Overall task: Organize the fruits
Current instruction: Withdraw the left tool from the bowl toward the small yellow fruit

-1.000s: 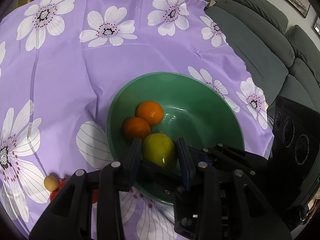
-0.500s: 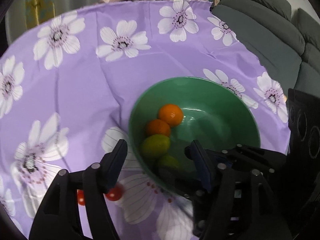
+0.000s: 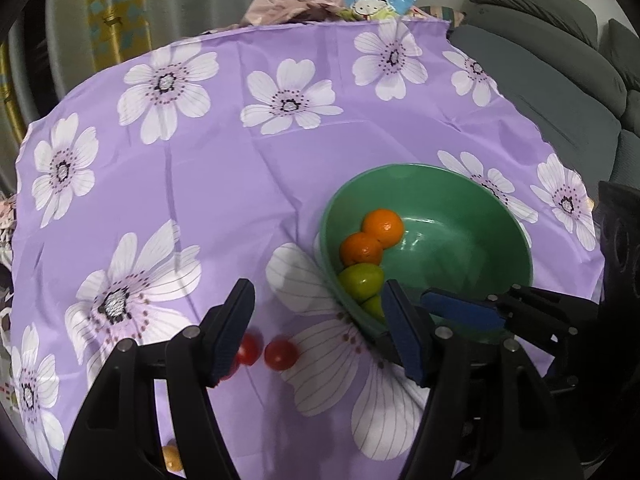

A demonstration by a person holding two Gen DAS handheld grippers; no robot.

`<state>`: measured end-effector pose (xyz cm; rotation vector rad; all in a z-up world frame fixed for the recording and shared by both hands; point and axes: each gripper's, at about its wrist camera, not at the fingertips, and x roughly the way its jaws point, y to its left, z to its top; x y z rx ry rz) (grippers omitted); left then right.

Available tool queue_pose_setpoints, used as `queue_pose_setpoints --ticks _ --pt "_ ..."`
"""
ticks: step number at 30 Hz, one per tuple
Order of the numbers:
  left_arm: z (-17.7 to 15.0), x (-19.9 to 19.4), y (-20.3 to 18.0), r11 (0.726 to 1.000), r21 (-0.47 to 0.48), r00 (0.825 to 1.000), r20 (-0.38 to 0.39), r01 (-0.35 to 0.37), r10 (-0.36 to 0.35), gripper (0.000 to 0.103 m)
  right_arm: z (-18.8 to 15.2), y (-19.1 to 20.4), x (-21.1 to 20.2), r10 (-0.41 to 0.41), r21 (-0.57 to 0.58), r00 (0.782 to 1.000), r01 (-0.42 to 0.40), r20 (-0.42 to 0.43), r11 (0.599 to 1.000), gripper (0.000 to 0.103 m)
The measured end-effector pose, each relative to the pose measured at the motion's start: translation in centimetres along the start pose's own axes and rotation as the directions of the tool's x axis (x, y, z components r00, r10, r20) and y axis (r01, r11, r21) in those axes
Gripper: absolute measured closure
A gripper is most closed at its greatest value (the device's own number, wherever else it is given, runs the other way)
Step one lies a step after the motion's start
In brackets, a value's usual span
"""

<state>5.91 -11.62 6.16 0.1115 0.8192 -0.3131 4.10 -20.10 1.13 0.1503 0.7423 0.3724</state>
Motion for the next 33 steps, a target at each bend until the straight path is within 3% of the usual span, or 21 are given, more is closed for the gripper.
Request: queue_pose_setpoints --ticks 22,33 --pt "-3.1 -5.6 3.4 0.994 -0.098 0.998 0.044 -0.047 0.051 0.037 -0.3 6.1 -2.3 0.008 -0.136 1.0 -0.009 -0.005 0.991 0.057" --pt "-7.3 -6.2 9.1 0.976 -0.208 0.998 -0.02 -0.064 0.061 0.037 -1.4 9.1 -0.8 0.017 -0.196 0.997 -0.031 -0.077 0.98 0.057"
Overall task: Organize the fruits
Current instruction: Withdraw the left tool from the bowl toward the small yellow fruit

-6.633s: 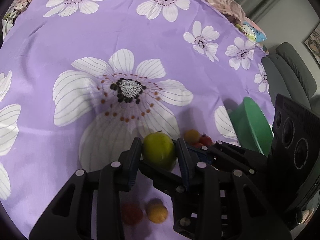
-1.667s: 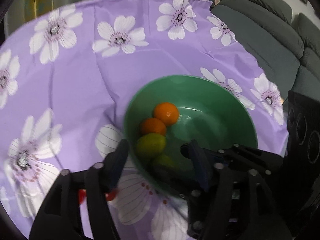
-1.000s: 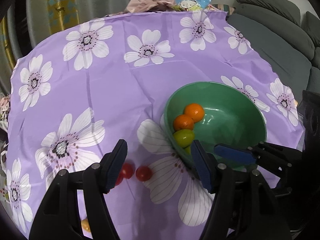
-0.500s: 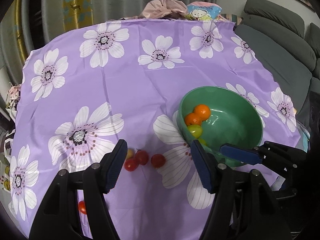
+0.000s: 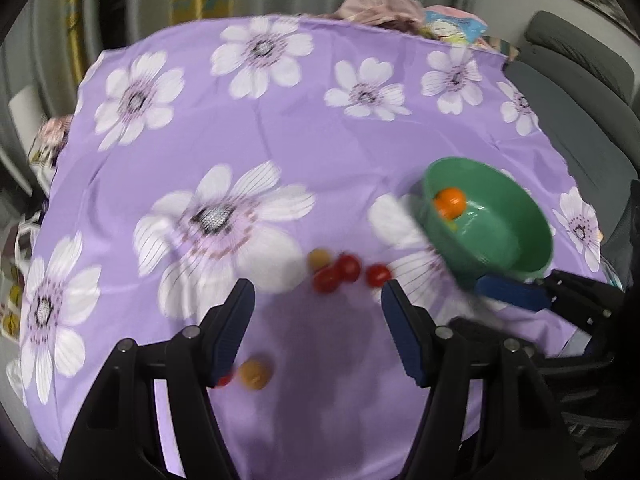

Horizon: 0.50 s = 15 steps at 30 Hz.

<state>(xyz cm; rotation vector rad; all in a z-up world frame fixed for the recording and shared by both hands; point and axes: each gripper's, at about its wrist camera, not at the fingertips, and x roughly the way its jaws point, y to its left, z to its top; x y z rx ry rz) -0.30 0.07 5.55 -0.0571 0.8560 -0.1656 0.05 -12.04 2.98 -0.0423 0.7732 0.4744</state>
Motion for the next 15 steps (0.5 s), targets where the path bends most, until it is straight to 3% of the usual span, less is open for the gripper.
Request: queue_pose_setpoints --ticks 7,15 --pt "-3.1 -1.4 5.5 0.992 -0.105 0.997 -0.016 0.076 -0.078 0.037 -0.5 1.6 1.7 0.027 -0.032 0.998 -0.029 -0.055 0.999 0.057" --pt "-6.1 -1.3 8.1 0.972 -0.178 0.985 -0.052 0.156 -0.168 0.039 -1.4 4.0 4.5 0.072 -0.081 0.988 -0.084 -0.137 0.993 0.057"
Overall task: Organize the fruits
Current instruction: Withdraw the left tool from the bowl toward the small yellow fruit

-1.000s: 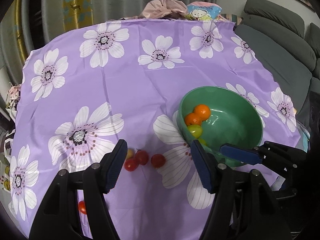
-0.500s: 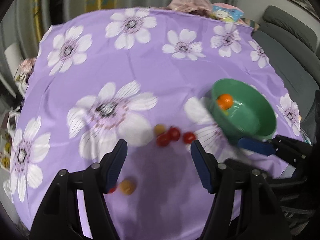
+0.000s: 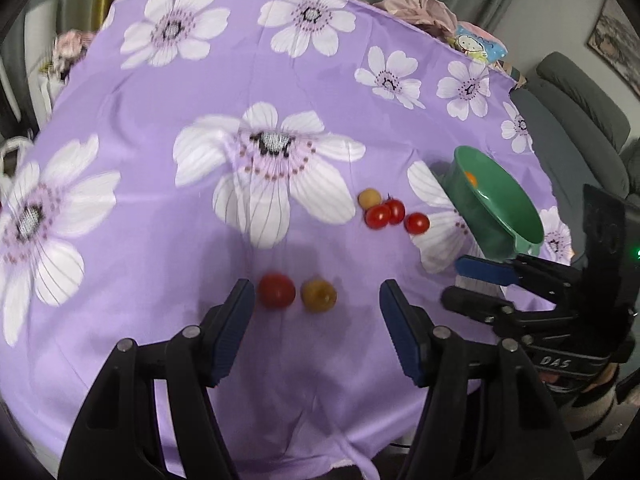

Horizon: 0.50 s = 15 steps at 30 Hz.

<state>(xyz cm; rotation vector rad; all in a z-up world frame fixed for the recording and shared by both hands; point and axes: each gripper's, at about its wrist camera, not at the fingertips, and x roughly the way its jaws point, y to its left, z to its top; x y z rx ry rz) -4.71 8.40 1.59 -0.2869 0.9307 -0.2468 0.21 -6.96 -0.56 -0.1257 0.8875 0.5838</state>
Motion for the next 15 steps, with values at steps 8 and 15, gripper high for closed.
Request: queue_pose_setpoints --ticks 8,15 --pt "-0.5 0.6 1.1 0.999 -0.024 0.999 -0.023 0.039 -0.039 0.039 -0.1 1.0 2.4 0.006 -0.021 0.998 -0.008 -0.059 1.0 0.057" --pt "0.5 1.9 1.4 1.0 -0.009 0.999 -0.038 0.019 -0.019 0.047 0.5 1.3 3.5 0.03 -0.024 0.996 -0.032 -0.079 0.999 0.057"
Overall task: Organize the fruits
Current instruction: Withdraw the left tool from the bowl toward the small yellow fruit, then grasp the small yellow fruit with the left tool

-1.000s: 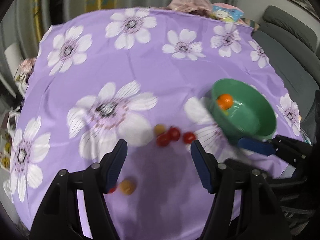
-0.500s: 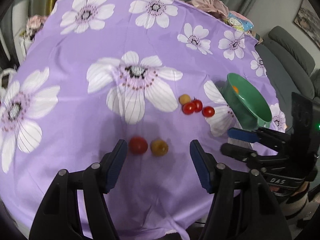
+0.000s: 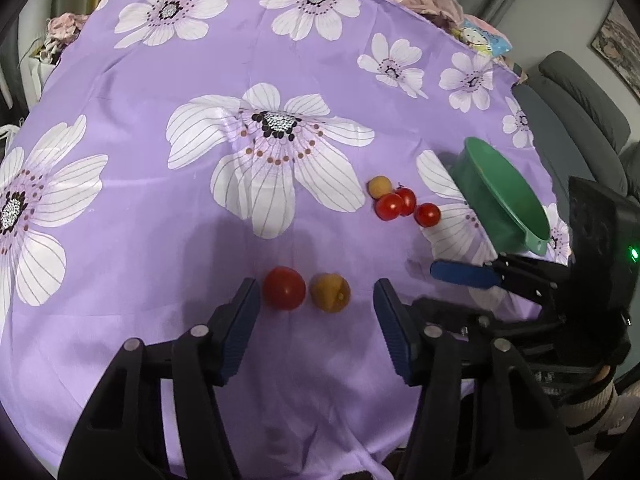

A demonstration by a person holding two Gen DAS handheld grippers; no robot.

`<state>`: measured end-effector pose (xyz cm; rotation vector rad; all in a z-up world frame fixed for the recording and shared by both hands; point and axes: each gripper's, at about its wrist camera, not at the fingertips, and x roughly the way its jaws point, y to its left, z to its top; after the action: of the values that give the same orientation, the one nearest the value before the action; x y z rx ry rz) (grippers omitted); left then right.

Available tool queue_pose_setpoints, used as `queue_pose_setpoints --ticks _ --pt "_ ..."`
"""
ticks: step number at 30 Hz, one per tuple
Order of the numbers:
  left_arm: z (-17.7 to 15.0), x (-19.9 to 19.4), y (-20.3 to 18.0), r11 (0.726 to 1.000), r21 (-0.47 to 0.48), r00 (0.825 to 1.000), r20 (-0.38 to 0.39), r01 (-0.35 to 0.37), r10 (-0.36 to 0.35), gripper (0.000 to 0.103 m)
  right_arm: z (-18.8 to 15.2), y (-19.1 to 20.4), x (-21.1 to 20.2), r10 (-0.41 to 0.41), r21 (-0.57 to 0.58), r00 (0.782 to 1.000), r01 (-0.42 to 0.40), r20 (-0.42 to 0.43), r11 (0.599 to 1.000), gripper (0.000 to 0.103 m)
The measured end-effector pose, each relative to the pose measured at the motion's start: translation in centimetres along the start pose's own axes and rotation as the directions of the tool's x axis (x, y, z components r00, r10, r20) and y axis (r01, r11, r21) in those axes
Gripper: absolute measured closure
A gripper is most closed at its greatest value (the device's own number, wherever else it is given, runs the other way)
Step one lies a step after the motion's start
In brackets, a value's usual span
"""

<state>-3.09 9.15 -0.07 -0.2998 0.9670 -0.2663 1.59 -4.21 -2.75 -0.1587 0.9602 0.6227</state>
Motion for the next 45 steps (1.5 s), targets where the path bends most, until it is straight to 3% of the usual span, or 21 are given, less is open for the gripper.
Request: queue_pose_setpoints --ticks 8,15,26,34,40,45 --pt "0.2 0.4 0.3 1.0 0.014 1.0 -0.016 0.026 -0.026 0.057 0.3 1.2 1.5 0.055 -0.042 0.998 -0.056 -0.022 0.998 0.057" --pt "0.1 1.3 -0.2 0.993 0.019 0.992 -0.048 0.12 -0.119 0.058 0.6 1.6 3.2 0.064 -0.051 0.997 -0.067 -0.047 0.996 0.057" --pt "0.1 3.6 -1.0 0.989 0.022 0.982 -0.122 0.144 -0.141 0.059 1.1 2.3 4.7 0.072 -0.107 0.995 -0.08 -0.074 0.991 0.057" --pt "1.0 4.1 -0.7 0.991 0.029 0.981 -0.152 0.13 -0.124 0.061 2.2 3.2 5.7 0.056 -0.179 0.995 -0.07 -0.08 0.981 0.057" --pt "1.2 4.7 -0.6 0.995 0.055 0.983 -0.169 0.077 -0.067 0.078 2.3 3.4 5.8 0.074 -0.191 0.994 -0.088 -0.079 0.978 0.057" --pt "1.4 4.9 -0.6 0.996 0.064 0.984 -0.175 0.056 -0.044 0.078 2.3 3.5 6.1 0.055 -0.191 0.996 -0.069 -0.076 0.979 0.06"
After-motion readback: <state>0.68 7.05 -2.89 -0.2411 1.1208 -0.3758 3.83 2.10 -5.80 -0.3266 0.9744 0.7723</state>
